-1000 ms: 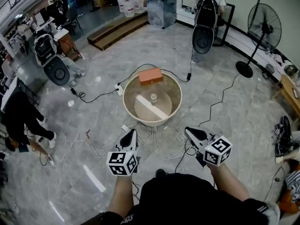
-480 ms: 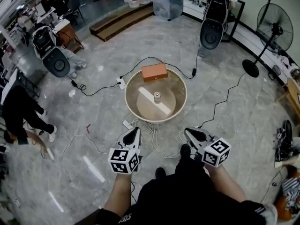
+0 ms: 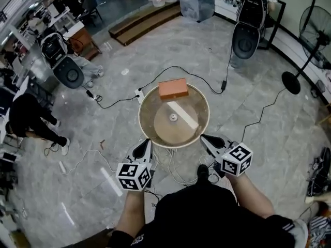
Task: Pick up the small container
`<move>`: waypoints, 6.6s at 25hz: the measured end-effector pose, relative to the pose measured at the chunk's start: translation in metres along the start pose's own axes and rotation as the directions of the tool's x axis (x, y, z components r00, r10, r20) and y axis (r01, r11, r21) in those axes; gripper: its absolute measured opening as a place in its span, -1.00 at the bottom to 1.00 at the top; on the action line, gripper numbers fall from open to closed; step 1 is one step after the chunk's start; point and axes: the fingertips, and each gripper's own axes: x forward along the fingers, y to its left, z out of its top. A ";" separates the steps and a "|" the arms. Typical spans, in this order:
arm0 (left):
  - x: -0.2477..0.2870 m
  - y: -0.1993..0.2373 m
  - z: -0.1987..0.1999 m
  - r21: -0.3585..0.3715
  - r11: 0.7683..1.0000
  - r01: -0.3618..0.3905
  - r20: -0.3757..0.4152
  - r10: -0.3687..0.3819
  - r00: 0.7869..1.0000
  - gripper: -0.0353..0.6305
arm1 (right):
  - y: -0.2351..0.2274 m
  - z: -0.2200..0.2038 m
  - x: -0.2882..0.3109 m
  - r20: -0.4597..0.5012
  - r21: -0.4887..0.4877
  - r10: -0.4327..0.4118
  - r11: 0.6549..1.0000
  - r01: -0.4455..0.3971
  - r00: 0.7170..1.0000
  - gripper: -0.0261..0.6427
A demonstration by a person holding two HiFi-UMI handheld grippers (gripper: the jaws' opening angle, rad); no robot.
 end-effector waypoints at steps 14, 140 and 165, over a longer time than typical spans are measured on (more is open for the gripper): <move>0.076 0.041 0.021 -0.054 0.997 -0.052 -0.001 0.052 0.999 -0.85 | -0.063 0.016 0.072 -0.101 0.006 0.079 0.997 -0.079 0.992 -0.88; 0.551 0.147 -0.323 0.137 0.978 0.159 -0.175 -0.134 0.975 0.15 | -0.342 -0.313 0.335 -0.399 0.188 0.092 0.982 -0.017 0.912 -0.88; 0.267 0.137 0.018 0.138 0.988 0.065 -0.104 -0.050 0.993 0.15 | -0.116 0.011 0.273 -0.217 -0.038 0.131 0.989 -0.142 0.967 -0.89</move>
